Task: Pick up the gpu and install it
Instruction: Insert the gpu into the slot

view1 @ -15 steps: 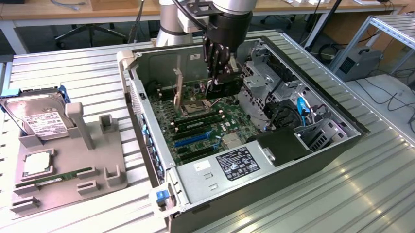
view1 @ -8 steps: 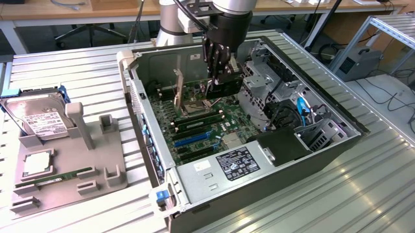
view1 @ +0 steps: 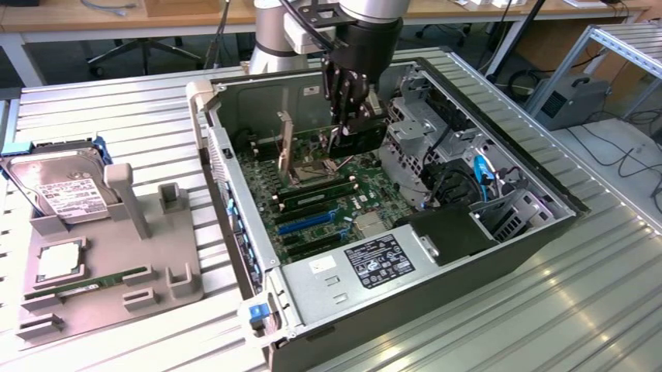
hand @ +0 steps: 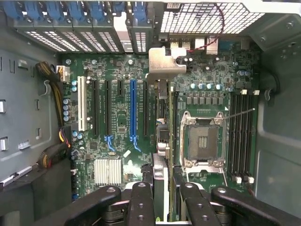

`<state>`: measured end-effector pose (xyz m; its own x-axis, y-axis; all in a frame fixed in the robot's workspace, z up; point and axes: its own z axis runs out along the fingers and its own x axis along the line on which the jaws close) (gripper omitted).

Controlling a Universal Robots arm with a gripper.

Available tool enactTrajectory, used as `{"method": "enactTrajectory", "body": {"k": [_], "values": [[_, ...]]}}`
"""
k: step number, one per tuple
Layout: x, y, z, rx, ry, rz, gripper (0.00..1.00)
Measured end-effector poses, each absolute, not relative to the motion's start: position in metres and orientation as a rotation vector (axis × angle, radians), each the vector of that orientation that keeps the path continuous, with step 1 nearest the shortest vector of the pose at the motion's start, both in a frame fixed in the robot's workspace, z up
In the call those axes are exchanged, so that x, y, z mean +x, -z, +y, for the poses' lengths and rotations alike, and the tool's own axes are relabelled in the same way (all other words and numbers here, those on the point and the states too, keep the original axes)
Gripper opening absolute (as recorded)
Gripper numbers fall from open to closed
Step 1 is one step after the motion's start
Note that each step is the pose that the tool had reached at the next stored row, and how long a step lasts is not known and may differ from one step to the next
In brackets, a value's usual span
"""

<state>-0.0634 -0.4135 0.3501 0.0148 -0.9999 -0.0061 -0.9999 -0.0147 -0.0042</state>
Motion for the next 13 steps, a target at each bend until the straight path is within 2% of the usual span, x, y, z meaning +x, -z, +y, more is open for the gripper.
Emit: {"method": "enactTrajectory", "body": {"k": [13], "values": [[-0.0634, -0.3501, -0.4134, -2.268, -0.002, 2.163, 0.27]]}}
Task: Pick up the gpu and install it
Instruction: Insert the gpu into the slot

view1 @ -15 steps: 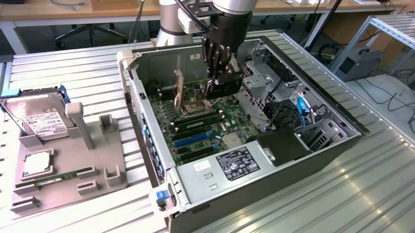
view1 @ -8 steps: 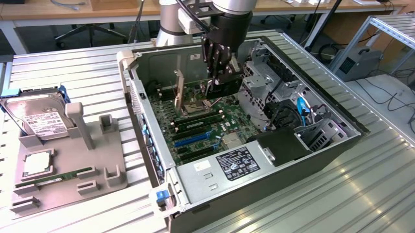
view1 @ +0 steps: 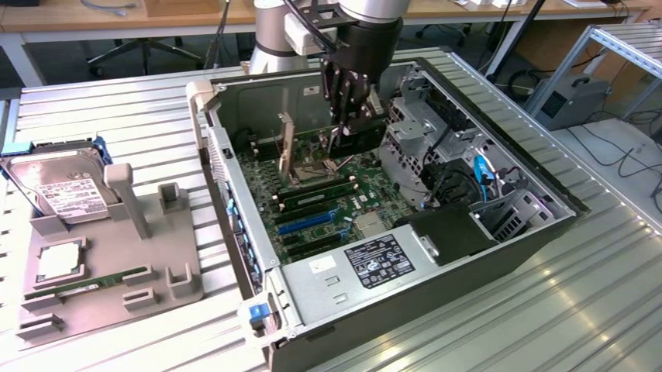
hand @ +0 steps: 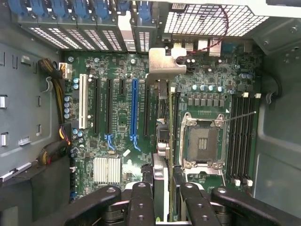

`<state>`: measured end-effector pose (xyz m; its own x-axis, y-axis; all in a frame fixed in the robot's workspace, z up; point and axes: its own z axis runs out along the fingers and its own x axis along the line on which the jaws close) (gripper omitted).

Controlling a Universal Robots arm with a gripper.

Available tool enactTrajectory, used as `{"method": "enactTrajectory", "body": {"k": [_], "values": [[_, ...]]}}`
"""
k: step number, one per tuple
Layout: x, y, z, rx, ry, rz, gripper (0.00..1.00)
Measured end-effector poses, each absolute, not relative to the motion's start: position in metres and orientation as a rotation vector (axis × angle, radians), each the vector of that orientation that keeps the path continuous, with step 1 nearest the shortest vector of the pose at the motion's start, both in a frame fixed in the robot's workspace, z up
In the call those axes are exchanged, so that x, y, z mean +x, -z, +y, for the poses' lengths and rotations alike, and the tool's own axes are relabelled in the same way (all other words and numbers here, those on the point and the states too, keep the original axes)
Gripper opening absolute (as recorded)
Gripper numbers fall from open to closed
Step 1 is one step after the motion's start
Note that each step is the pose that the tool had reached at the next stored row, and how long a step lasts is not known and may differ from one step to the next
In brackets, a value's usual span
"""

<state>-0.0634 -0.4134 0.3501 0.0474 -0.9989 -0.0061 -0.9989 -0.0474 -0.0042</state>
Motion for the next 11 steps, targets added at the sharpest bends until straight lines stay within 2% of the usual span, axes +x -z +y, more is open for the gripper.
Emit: {"method": "enactTrajectory", "body": {"k": [11], "values": [[-0.072, -0.334, -0.430, -2.238, -0.002, 2.194, 0.27]]}}
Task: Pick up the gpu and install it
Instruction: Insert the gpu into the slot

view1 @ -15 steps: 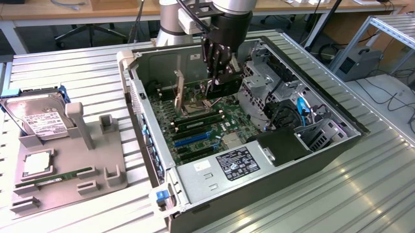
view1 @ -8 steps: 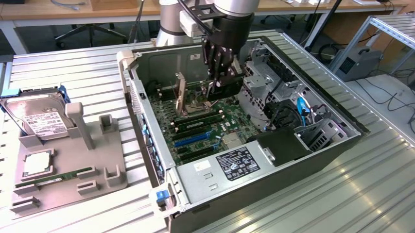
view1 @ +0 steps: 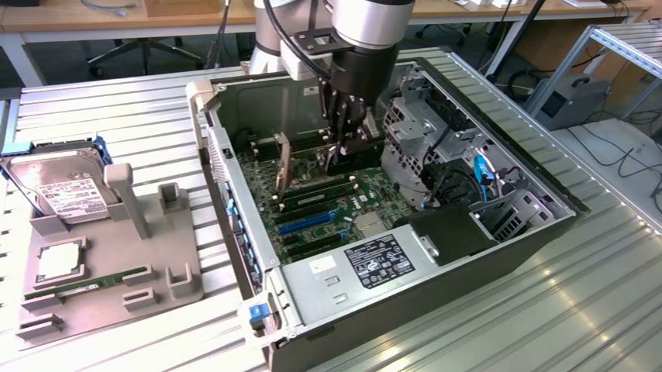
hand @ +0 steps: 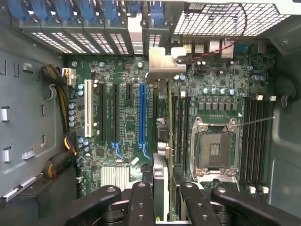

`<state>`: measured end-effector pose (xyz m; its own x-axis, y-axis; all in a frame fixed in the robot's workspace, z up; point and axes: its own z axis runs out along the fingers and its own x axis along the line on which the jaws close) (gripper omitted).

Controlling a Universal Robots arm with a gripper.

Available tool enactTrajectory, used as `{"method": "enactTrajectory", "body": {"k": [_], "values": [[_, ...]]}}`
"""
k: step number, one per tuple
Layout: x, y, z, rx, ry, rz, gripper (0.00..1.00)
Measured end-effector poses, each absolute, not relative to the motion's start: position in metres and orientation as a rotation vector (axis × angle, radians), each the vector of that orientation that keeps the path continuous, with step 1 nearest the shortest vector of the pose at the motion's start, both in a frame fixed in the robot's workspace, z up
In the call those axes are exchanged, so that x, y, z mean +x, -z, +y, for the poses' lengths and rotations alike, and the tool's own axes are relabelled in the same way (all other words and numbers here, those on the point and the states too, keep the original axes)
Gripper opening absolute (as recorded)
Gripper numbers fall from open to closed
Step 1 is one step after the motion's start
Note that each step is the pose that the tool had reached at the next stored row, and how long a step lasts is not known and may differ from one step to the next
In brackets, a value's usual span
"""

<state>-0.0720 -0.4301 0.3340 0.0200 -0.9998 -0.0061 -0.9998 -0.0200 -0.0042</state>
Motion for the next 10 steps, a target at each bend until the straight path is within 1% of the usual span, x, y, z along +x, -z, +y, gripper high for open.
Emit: {"method": "enactTrajectory", "body": {"k": [1, 10], "values": [[-0.0748, -0.3330, -0.4347, -2.238, -0.002, 2.194, 0.27], [-0.0801, -0.3302, -0.4410, -2.238, -0.002, 2.194, 0.27]]}}
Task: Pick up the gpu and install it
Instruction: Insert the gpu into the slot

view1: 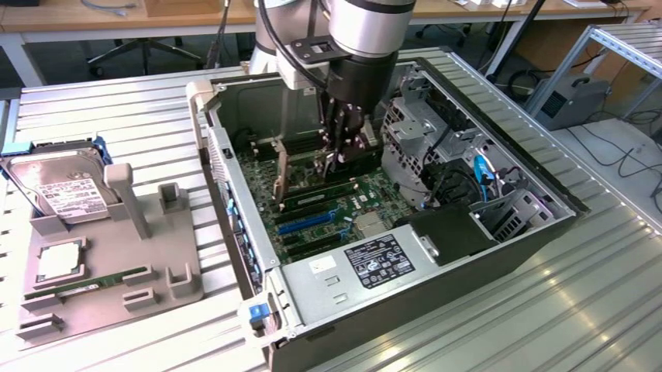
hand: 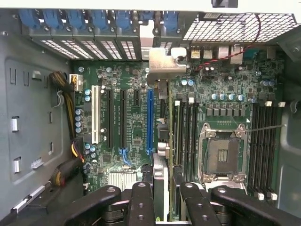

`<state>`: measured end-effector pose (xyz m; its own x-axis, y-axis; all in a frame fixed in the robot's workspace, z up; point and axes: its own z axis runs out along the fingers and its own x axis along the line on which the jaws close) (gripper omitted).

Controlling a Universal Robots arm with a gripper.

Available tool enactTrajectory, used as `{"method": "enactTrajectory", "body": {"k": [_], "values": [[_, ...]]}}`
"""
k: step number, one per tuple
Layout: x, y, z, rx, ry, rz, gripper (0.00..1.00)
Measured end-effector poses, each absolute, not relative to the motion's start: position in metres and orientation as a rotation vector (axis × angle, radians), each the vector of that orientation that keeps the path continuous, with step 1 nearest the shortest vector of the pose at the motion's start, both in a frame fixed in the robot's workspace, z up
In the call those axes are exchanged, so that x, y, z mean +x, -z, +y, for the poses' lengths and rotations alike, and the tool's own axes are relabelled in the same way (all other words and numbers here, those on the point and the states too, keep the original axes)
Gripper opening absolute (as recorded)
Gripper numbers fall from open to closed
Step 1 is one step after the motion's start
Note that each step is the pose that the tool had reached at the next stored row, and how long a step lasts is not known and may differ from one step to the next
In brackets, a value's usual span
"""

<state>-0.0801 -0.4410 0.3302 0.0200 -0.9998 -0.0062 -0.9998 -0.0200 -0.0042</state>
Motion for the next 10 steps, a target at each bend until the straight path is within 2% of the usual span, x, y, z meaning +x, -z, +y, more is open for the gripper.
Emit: {"method": "enactTrajectory", "body": {"k": [10], "values": [[-0.0831, -0.3255, -0.4455, -2.238, -0.002, 2.194, 0.27]]}}
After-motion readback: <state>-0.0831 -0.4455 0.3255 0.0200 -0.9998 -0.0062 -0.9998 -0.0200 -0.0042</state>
